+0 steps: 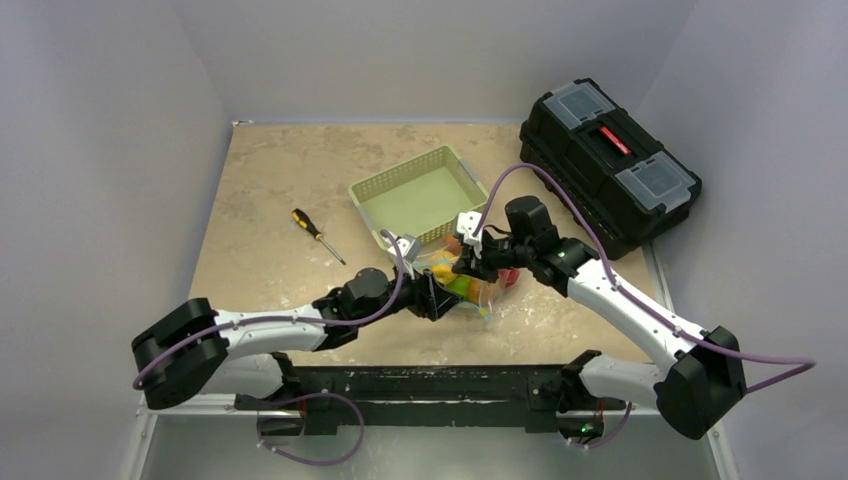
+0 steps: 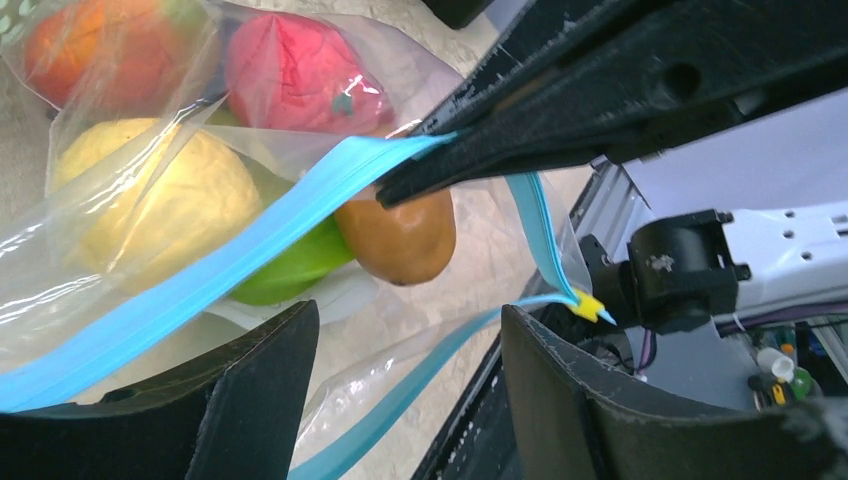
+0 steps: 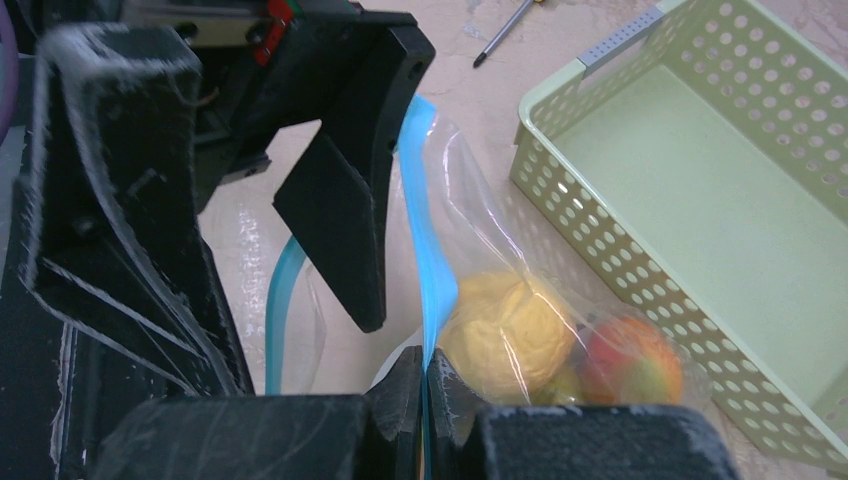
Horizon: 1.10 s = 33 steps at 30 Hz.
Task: Open the zip-top bag and remove the fake food
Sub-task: Pick up the fake vegetable from the zipper food storage bag.
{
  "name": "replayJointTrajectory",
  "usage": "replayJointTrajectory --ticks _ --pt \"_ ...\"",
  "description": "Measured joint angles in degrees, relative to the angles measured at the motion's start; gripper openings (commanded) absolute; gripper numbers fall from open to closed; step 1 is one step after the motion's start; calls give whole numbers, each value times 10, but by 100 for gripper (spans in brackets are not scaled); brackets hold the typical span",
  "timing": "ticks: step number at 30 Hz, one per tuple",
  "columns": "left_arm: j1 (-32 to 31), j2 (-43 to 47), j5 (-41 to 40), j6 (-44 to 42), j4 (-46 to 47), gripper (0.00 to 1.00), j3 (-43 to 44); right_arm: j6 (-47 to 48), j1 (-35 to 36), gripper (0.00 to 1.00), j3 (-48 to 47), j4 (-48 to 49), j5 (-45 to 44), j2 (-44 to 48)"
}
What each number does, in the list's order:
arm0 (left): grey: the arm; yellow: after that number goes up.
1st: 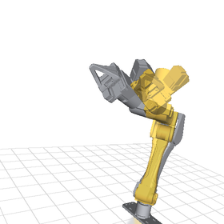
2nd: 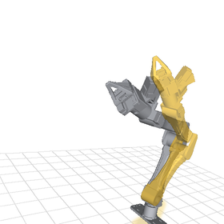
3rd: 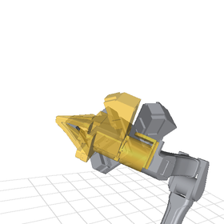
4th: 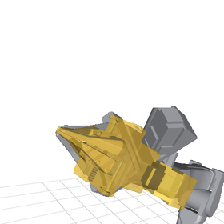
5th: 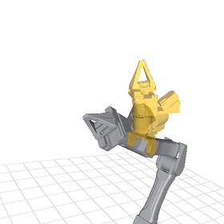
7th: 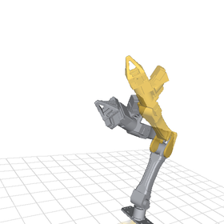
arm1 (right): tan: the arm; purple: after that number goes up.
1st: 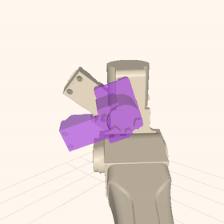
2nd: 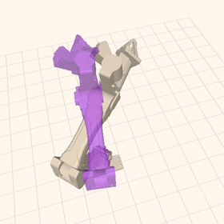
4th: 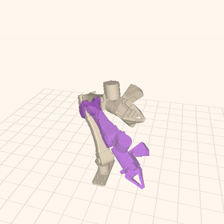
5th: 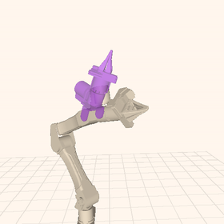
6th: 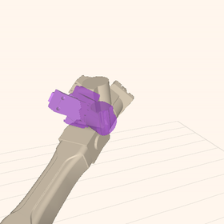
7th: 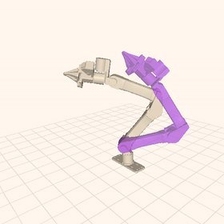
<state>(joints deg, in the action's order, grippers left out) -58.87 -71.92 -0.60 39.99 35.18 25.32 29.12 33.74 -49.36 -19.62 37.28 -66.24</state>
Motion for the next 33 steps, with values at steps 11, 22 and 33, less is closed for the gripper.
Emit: replayJointTrajectory --ticks 11,22,33 --pt "-16 -123 -58 54 77 71 24 -2 0 0 1 0 5 -1" --pt "-17 -218 -30 111 179 74 35 -11 0 0 2 0 12 -1" --pt "-18 -268 -11 131 196 74 60 -23 -1 0 2 8 7 -9"
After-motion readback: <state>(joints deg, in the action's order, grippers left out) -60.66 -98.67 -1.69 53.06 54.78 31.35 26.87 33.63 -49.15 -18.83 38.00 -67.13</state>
